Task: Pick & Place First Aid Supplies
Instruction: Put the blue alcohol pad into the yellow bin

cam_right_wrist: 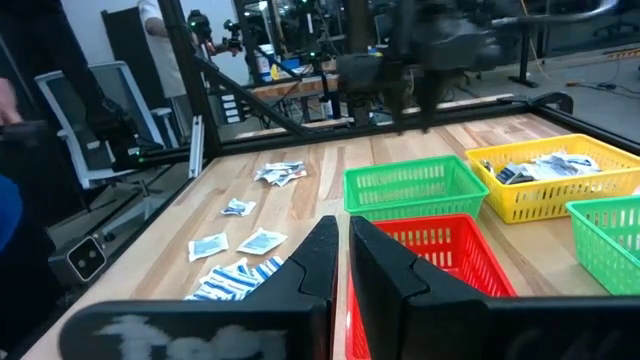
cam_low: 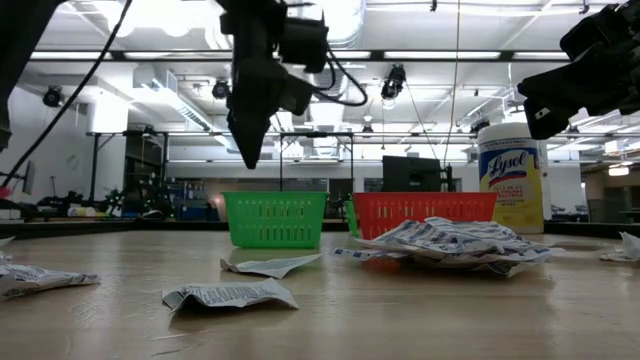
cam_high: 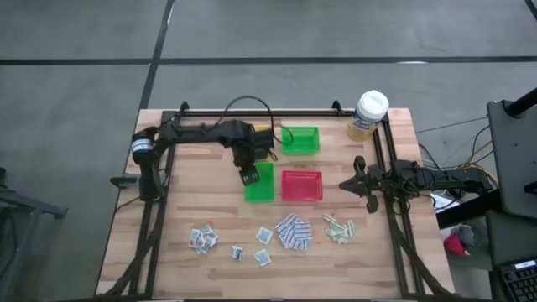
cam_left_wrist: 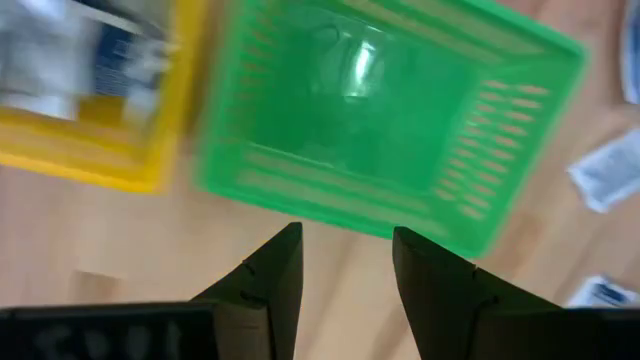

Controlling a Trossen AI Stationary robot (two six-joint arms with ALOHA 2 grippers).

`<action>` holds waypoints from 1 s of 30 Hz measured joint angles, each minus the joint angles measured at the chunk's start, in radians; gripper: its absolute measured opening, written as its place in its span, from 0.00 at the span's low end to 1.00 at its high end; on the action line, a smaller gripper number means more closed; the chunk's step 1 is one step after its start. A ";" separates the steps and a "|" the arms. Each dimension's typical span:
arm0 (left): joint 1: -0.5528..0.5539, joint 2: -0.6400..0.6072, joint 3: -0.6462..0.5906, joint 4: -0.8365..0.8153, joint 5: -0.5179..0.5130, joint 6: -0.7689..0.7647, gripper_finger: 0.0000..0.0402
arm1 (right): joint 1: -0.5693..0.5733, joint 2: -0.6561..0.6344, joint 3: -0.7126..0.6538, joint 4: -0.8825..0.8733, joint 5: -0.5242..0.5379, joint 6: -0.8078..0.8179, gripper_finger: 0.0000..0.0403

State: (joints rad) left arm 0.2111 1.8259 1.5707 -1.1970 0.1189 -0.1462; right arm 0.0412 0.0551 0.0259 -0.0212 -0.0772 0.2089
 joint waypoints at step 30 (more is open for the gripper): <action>-0.596 0.000 -0.028 0.149 -0.060 -0.607 0.37 | 0.000 0.000 0.000 0.000 0.000 0.000 0.07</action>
State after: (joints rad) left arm -0.3849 1.8263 1.5425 -1.0478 0.0585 -0.7535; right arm 0.0414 0.0551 0.0257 -0.0212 -0.0772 0.2089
